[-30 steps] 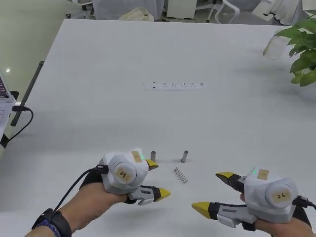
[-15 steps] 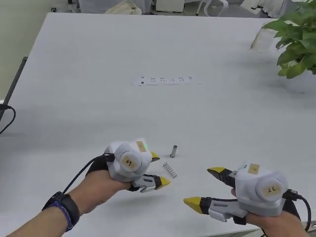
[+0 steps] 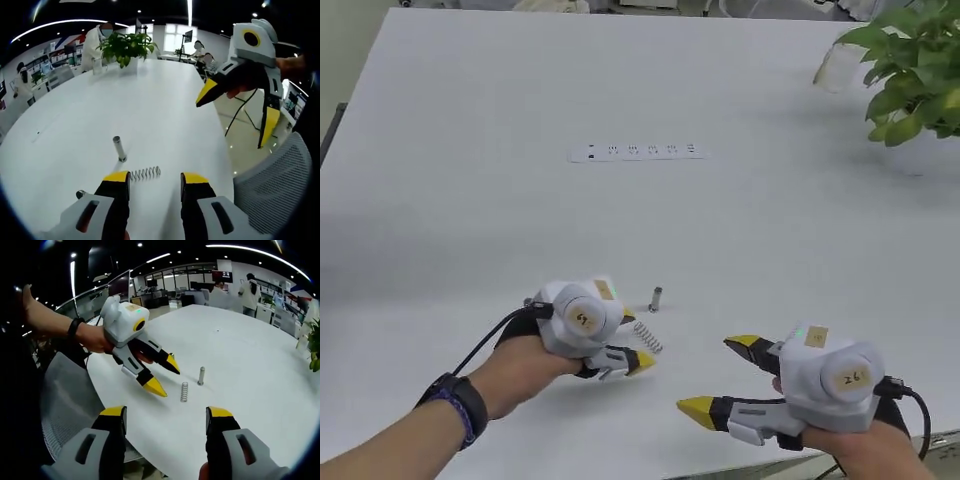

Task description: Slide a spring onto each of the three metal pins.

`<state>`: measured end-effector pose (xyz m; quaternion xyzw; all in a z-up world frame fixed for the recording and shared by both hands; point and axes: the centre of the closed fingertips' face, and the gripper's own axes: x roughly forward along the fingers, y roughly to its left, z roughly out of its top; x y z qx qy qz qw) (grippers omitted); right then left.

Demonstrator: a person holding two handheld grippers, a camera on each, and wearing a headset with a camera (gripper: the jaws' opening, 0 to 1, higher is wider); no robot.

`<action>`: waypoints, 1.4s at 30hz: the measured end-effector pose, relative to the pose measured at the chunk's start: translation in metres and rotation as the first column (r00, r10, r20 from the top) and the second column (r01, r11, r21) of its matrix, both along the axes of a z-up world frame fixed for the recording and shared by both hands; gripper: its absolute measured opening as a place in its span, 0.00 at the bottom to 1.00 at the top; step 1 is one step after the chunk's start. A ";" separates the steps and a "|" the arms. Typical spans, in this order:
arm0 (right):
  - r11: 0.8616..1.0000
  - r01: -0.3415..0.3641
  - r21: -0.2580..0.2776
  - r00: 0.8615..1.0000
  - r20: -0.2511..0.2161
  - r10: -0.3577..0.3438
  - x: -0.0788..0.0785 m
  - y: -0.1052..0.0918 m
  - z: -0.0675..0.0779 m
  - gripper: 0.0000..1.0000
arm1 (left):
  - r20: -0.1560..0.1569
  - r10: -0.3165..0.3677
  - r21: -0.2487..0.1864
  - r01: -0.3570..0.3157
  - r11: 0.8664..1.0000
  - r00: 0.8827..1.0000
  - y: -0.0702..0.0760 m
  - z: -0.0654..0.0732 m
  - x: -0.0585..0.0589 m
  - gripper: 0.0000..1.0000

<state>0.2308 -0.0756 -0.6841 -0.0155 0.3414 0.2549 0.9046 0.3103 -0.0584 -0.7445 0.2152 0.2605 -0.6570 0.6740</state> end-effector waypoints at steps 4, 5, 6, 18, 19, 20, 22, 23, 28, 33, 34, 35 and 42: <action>1.000 0.001 0.006 1.000 -0.007 -0.001 0.000 0.001 -0.001 0.63 | -0.002 -0.003 0.005 0.003 1.000 1.000 -0.005 -0.005 0.002 0.35; 1.000 0.000 0.007 1.000 -0.008 0.000 0.000 0.001 -0.002 0.63 | -0.002 -0.005 0.007 0.005 1.000 1.000 -0.006 -0.006 0.003 0.35; 1.000 0.000 0.008 1.000 -0.010 0.000 0.000 0.000 -0.002 0.62 | -0.003 -0.008 0.011 0.008 1.000 1.000 -0.007 -0.007 0.004 0.34; 1.000 0.013 0.024 1.000 -0.021 -0.013 0.000 -0.002 -0.008 0.61 | 0.011 -0.057 0.044 0.057 0.997 0.998 -0.018 -0.023 0.008 0.35; 1.000 0.015 0.025 1.000 -0.022 -0.015 -0.001 -0.003 -0.008 0.61 | 0.013 -0.066 0.049 0.066 0.997 0.998 -0.018 -0.024 0.008 0.35; 1.000 0.016 0.026 1.000 -0.024 -0.016 -0.001 -0.003 -0.009 0.61 | 0.016 -0.073 0.053 0.072 0.996 0.997 -0.019 -0.025 0.008 0.35; 0.999 0.018 0.027 1.000 -0.025 -0.017 -0.001 -0.003 -0.008 0.61 | 0.020 -0.086 0.063 0.085 0.994 0.996 -0.019 -0.027 0.008 0.35; 0.999 0.018 0.028 1.000 -0.025 -0.017 -0.001 -0.004 -0.009 0.61 | 0.019 -0.091 0.068 0.090 0.994 0.996 -0.020 -0.029 0.009 0.35; 0.999 0.018 0.029 0.999 -0.028 -0.017 0.000 -0.004 -0.010 0.61 | 0.010 -0.115 0.101 0.113 0.988 0.993 -0.018 -0.038 0.010 0.34; 0.999 0.015 0.033 1.000 -0.028 -0.014 0.001 -0.002 -0.010 0.61 | 0.007 -0.122 0.111 0.120 0.987 0.993 -0.015 -0.039 0.009 0.31; 0.999 0.016 0.034 1.000 -0.028 -0.015 0.001 -0.002 -0.010 0.60 | 0.008 -0.123 0.112 0.121 0.986 0.992 -0.015 -0.039 0.009 0.30; 0.999 0.016 0.035 0.999 -0.029 -0.015 0.001 -0.002 -0.011 0.60 | 0.011 -0.124 0.114 0.122 0.986 0.992 -0.014 -0.039 0.009 0.30; 0.999 0.008 0.033 0.999 -0.031 -0.007 0.001 0.000 -0.011 0.60 | 0.034 -0.168 0.147 0.161 0.976 0.985 -0.009 -0.043 0.000 0.25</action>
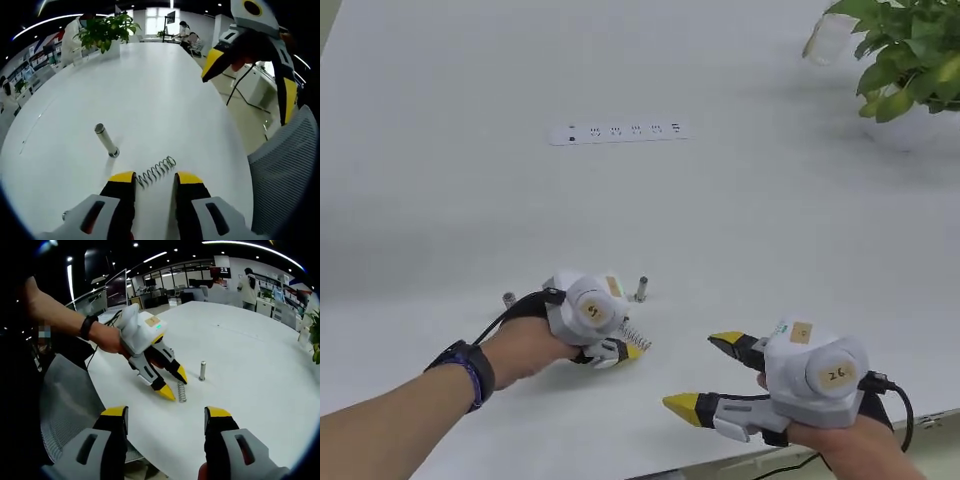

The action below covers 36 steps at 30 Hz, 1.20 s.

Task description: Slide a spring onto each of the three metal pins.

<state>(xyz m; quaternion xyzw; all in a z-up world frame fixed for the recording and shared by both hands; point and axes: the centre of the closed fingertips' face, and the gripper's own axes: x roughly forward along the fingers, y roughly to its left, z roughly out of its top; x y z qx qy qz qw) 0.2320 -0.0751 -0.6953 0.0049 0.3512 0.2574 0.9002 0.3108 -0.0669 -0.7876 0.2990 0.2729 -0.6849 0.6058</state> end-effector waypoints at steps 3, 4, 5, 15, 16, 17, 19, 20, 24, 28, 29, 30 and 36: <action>1.000 0.000 0.001 1.000 0.002 0.000 0.000 0.000 0.000 0.60 | 0.011 -0.015 0.009 0.015 1.000 1.000 0.002 -0.001 -0.002 0.21; 1.000 0.000 0.002 1.000 0.002 0.000 0.000 0.000 0.000 0.60 | 0.018 -0.022 0.013 0.022 1.000 1.000 0.003 -0.001 -0.002 0.20; 1.000 -0.001 0.002 1.000 0.003 0.001 0.000 0.000 0.001 0.60 | 0.018 -0.026 0.014 0.026 1.000 0.999 0.003 -0.001 -0.003 0.20; 1.000 0.000 0.001 1.000 0.006 0.000 -0.001 -0.001 0.000 0.60 | 0.041 -0.063 0.030 0.062 0.998 0.997 0.005 -0.003 -0.009 0.07; 1.000 -0.001 0.000 1.000 0.006 0.001 -0.001 0.000 -0.001 0.60 | 0.041 -0.066 0.030 0.065 0.997 0.997 0.006 -0.003 -0.010 0.06; 1.000 -0.001 -0.001 1.000 0.005 0.001 -0.002 0.000 -0.001 0.59 | 0.040 -0.067 0.031 0.065 0.997 0.997 0.006 -0.003 -0.010 0.06; 1.000 0.000 0.001 1.000 0.005 0.000 -0.002 0.000 0.000 0.59 | 0.040 -0.066 0.032 0.065 0.997 0.997 0.006 -0.003 -0.011 0.04; 1.000 0.000 0.000 1.000 0.005 0.000 -0.002 0.000 0.000 0.59 | 0.041 -0.065 0.032 0.064 0.997 0.997 0.006 -0.003 -0.011 0.04; 1.000 0.002 -0.001 1.000 0.008 -0.002 -0.003 0.000 0.001 0.59 | 0.049 -0.052 0.036 0.050 0.998 0.997 0.010 -0.003 -0.011 0.04; 1.000 0.003 -0.002 1.000 0.008 -0.003 -0.003 0.000 0.000 0.59 | 0.048 -0.037 0.042 0.035 0.998 0.998 0.018 -0.004 -0.010 0.04; 1.000 0.002 -0.001 1.000 0.009 -0.002 -0.003 0.000 0.000 0.59 | 0.050 -0.033 0.042 0.031 0.999 0.998 0.020 -0.004 -0.009 0.04; 1.000 0.001 0.000 1.000 0.009 -0.001 -0.003 0.001 0.000 0.59 | 0.051 -0.032 0.042 0.029 0.999 0.998 0.021 -0.004 -0.009 0.04; 1.000 -0.012 0.003 1.000 0.008 0.012 -0.004 0.006 -0.001 0.59 | 0.062 -0.029 0.056 0.026 0.998 0.998 0.028 -0.003 -0.008 0.04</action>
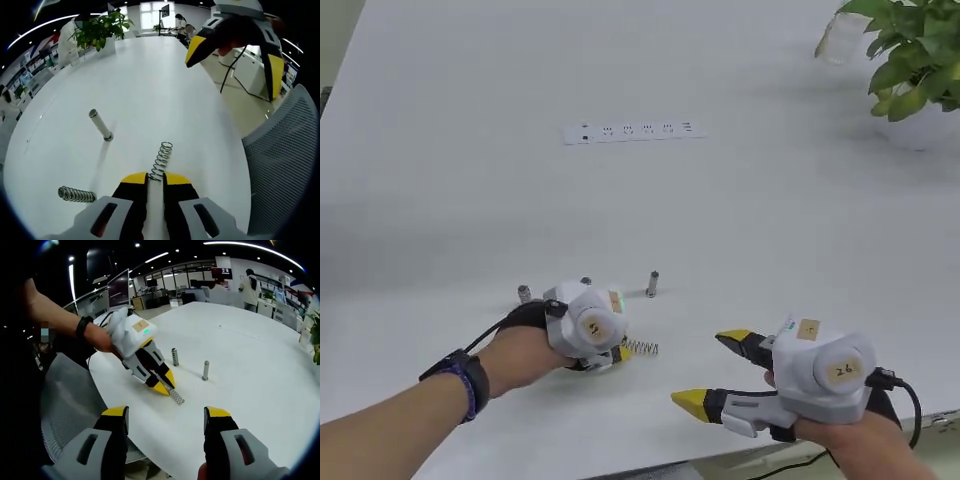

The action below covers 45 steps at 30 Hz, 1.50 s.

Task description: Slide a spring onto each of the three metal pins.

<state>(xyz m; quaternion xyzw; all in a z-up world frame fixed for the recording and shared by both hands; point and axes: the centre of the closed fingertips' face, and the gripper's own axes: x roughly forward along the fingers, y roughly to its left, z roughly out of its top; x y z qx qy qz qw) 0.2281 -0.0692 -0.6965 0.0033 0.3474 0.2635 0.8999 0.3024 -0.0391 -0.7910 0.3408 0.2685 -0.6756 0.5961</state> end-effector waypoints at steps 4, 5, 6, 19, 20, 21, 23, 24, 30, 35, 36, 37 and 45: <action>1.000 -0.004 0.001 1.000 0.001 0.004 0.000 0.002 0.000 0.59 | 0.003 -0.013 -0.001 0.013 1.000 1.000 -0.002 0.001 -0.001 0.09; 1.000 -0.003 0.001 1.000 0.001 0.003 0.000 0.002 0.001 0.59 | 0.001 -0.016 -0.004 0.016 1.000 1.000 -0.003 0.002 -0.003 0.11; 1.000 -0.003 0.002 1.000 0.002 0.003 0.000 0.002 0.001 0.59 | 0.006 -0.022 -0.004 0.022 1.000 1.000 -0.004 0.002 -0.003 0.12; 1.000 0.001 0.003 1.000 -0.006 -0.001 -0.003 -0.002 0.000 0.59 | 0.023 -0.070 -0.006 0.070 0.998 0.997 -0.014 0.000 -0.005 0.03; 1.000 0.000 0.004 1.000 -0.007 0.000 -0.003 -0.001 0.000 0.59 | 0.028 -0.064 -0.004 0.064 0.998 0.998 -0.015 0.000 -0.004 0.03; 1.000 -0.003 0.005 1.000 -0.008 0.003 -0.003 0.000 0.000 0.59 | 0.021 -0.058 0.000 0.058 0.998 0.998 -0.014 0.000 -0.004 0.03; 1.000 -0.007 0.007 1.000 -0.008 0.008 -0.002 0.001 -0.001 0.59 | 0.013 -0.047 0.001 0.047 0.999 0.999 -0.013 0.000 -0.004 0.03; 1.000 -0.010 0.008 1.000 -0.009 0.010 -0.002 0.002 -0.001 0.59 | 0.009 -0.042 0.005 0.042 0.999 0.999 -0.013 0.000 -0.004 0.03; 1.000 -0.023 0.014 1.000 -0.009 0.023 0.000 0.006 -0.001 0.59 | 0.003 -0.009 0.020 0.008 1.000 1.000 -0.001 0.001 -0.004 0.02; 0.999 -0.027 0.018 1.000 -0.011 0.027 0.002 0.007 0.000 0.58 | -0.015 0.027 -0.002 -0.027 1.000 1.000 0.009 0.009 -0.005 0.02; 0.999 -0.030 0.019 0.999 -0.011 0.030 0.002 0.008 0.000 0.58 | -0.016 0.035 -0.007 -0.035 0.999 0.999 0.010 0.010 -0.005 0.02; 0.999 -0.032 0.019 0.999 -0.011 0.032 0.002 0.009 0.000 0.58 | -0.019 0.045 -0.011 -0.046 0.999 0.999 0.013 0.012 -0.005 0.02; 0.999 -0.048 0.022 0.999 -0.004 0.048 0.003 0.017 0.001 0.58 | -0.036 0.131 -0.043 -0.133 0.990 0.991 0.040 0.021 -0.007 0.02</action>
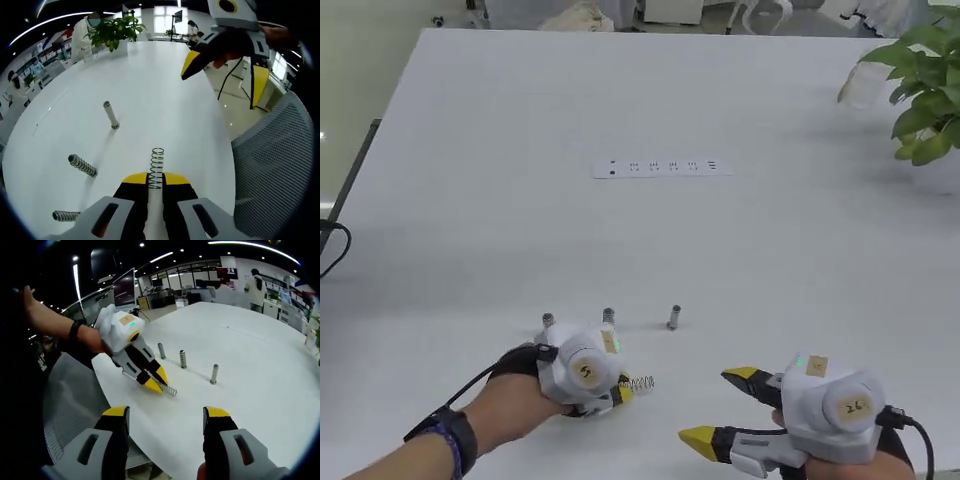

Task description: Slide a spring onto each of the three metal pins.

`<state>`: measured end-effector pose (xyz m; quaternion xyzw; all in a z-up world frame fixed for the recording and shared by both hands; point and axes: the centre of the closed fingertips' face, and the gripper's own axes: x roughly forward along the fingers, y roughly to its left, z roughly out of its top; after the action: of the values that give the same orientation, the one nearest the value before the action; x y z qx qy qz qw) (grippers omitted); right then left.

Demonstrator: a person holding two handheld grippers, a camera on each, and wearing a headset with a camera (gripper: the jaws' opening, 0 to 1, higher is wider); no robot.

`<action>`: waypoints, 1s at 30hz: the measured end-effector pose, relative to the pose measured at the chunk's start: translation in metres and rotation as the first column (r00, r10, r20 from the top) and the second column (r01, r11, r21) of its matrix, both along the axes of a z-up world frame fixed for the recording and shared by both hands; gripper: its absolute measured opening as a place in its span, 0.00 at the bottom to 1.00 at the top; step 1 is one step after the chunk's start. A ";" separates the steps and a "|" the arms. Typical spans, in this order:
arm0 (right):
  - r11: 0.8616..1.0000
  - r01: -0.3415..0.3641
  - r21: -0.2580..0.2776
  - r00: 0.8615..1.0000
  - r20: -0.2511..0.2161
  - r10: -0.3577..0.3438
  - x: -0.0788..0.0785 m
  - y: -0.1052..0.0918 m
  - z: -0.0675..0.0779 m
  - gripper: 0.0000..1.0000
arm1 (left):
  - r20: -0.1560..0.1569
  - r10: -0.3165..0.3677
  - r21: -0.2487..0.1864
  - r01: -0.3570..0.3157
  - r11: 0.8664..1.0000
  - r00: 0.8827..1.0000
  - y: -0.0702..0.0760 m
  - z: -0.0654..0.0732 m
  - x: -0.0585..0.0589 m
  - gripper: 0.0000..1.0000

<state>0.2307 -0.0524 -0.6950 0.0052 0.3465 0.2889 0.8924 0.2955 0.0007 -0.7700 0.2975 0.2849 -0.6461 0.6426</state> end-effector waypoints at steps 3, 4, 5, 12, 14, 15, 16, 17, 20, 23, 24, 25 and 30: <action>1.000 -0.012 0.000 1.000 0.000 0.012 0.000 0.003 -0.001 0.58 | 0.014 0.012 0.003 -0.012 1.000 1.000 0.011 0.001 -0.003 0.02; 1.000 -0.014 0.000 1.000 0.001 0.014 0.000 0.004 -0.001 0.58 | 0.017 0.013 0.004 -0.014 1.000 1.000 0.013 0.001 -0.003 0.02; 1.000 -0.018 -0.001 1.000 0.001 0.018 -0.001 0.006 -0.001 0.58 | 0.018 0.023 0.003 -0.023 1.000 1.000 0.018 0.002 -0.003 0.02; 0.999 -0.031 0.004 0.999 0.008 0.031 0.000 0.010 0.001 0.57 | 0.016 0.080 -0.003 -0.080 0.997 0.997 0.043 0.004 -0.008 0.02; 0.999 -0.037 0.002 0.999 0.010 0.037 0.000 0.012 0.002 0.57 | 0.021 0.091 -0.005 -0.091 0.996 0.996 0.049 0.005 -0.008 0.02; 0.999 -0.038 0.006 0.999 0.012 0.038 0.000 0.013 0.003 0.57 | 0.024 0.097 -0.007 -0.097 0.995 0.995 0.051 0.007 -0.008 0.02; 0.999 -0.040 0.007 0.999 0.013 0.040 0.000 0.013 0.003 0.57 | 0.027 0.103 -0.008 -0.102 0.995 0.994 0.053 0.009 -0.008 0.02; 0.999 -0.042 0.009 0.999 0.013 0.042 0.000 0.014 0.003 0.56 | 0.030 0.109 -0.010 -0.109 0.994 0.994 0.055 0.010 -0.008 0.02; 0.998 -0.058 0.013 0.998 0.013 0.058 0.001 0.018 0.002 0.56 | 0.039 0.129 -0.021 -0.129 0.991 0.991 0.061 0.017 -0.007 0.02; 0.997 -0.075 0.015 0.997 0.013 0.075 0.001 0.022 0.002 0.55 | 0.044 0.150 -0.029 -0.149 0.988 0.988 0.067 0.020 -0.005 0.02; 0.996 -0.084 0.017 0.996 0.014 0.084 0.002 0.025 0.003 0.55 | 0.047 0.160 -0.032 -0.159 0.987 0.986 0.070 0.021 -0.004 0.02; 0.996 -0.087 0.018 0.996 0.014 0.087 0.002 0.025 0.003 0.55 | 0.047 0.164 -0.033 -0.162 0.986 0.985 0.071 0.021 -0.004 0.02; 0.992 -0.123 0.024 0.992 0.018 0.123 0.005 0.034 0.004 0.52 | 0.053 0.196 -0.044 -0.194 0.980 0.979 0.082 0.029 -0.004 0.02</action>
<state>0.2355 -0.0180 -0.6906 -0.0071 0.3351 0.3477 0.8756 0.2912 0.0824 -0.7410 0.2739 0.2816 -0.5768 0.7162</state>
